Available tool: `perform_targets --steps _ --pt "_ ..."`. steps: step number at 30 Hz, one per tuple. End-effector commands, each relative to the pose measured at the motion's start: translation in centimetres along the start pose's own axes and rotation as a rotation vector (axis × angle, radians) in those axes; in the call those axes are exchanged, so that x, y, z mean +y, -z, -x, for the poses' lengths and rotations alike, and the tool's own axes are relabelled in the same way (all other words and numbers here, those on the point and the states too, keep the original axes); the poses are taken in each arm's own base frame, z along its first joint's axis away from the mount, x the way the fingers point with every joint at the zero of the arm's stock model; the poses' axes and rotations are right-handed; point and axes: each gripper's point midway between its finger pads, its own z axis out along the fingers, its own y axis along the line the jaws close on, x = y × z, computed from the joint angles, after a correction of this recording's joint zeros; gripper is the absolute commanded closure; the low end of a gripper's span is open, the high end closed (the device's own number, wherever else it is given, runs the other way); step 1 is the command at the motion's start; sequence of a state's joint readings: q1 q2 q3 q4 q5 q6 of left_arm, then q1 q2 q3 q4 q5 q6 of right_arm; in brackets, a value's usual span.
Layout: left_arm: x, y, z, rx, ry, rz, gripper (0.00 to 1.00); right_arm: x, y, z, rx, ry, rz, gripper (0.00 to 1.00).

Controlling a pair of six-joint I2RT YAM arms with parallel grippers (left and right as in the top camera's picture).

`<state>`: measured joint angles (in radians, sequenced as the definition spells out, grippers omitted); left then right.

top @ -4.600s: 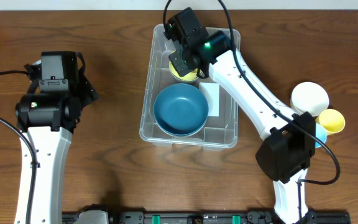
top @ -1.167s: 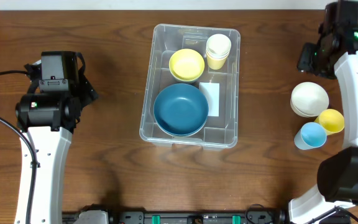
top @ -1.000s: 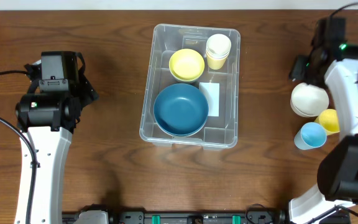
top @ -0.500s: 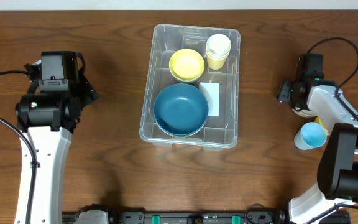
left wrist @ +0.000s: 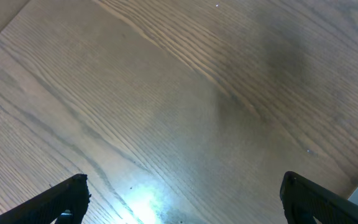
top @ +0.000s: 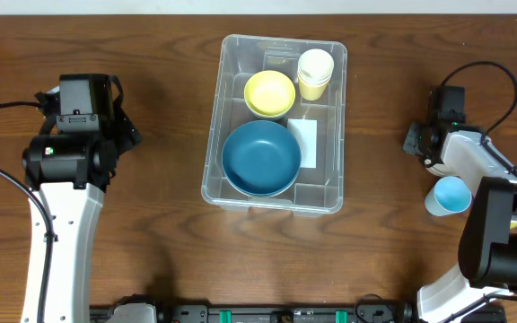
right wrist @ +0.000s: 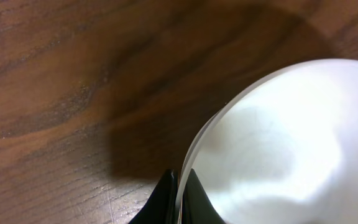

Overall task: Pack container
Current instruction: 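Lower the right gripper onto the white bowl and grasp it, then carry the white bowl into the container onto the yellow bowl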

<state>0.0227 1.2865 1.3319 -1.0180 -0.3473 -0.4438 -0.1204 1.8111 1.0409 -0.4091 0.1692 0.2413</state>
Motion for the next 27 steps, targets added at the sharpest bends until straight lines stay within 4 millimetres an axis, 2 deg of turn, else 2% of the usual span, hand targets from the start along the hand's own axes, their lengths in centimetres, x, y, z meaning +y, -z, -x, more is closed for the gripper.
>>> perform_targets --steps 1,6,9,14,17,20,23,25,27 --pt "0.5 0.2 0.2 -0.014 -0.001 0.018 0.02 0.3 1.4 2.2 -0.025 0.012 0.013 0.99" --pt "0.5 0.2 0.2 -0.014 -0.001 0.018 0.02 1.1 4.0 5.1 -0.048 0.047 0.025 0.99" --pt "0.5 0.2 0.2 -0.014 -0.001 0.018 0.02 2.4 6.5 7.7 -0.085 0.08 0.056 0.99" --pt "0.5 0.2 0.2 -0.014 -0.001 0.018 0.02 6.0 13.5 11.6 -0.163 0.186 0.107 0.99" --pt "0.5 0.2 0.2 -0.014 -0.001 0.018 0.02 10.3 18.9 12.6 -0.222 0.275 0.191 0.99" --pt "0.5 0.2 0.2 -0.014 -0.001 0.018 0.02 15.8 24.2 12.1 -0.297 0.386 0.296 0.99" --pt "0.5 0.2 0.2 -0.014 -0.001 0.018 0.02 21.2 27.8 9.9 -0.358 0.507 0.379 0.99" --pt "0.5 0.2 0.2 -0.014 -0.001 0.018 0.02 24.7 29.3 7.9 -0.391 0.582 0.423 0.99" --pt "0.5 0.2 0.2 -0.014 -0.001 0.018 0.02 27.8 30.0 5.7 -0.413 0.643 0.438 0.99"
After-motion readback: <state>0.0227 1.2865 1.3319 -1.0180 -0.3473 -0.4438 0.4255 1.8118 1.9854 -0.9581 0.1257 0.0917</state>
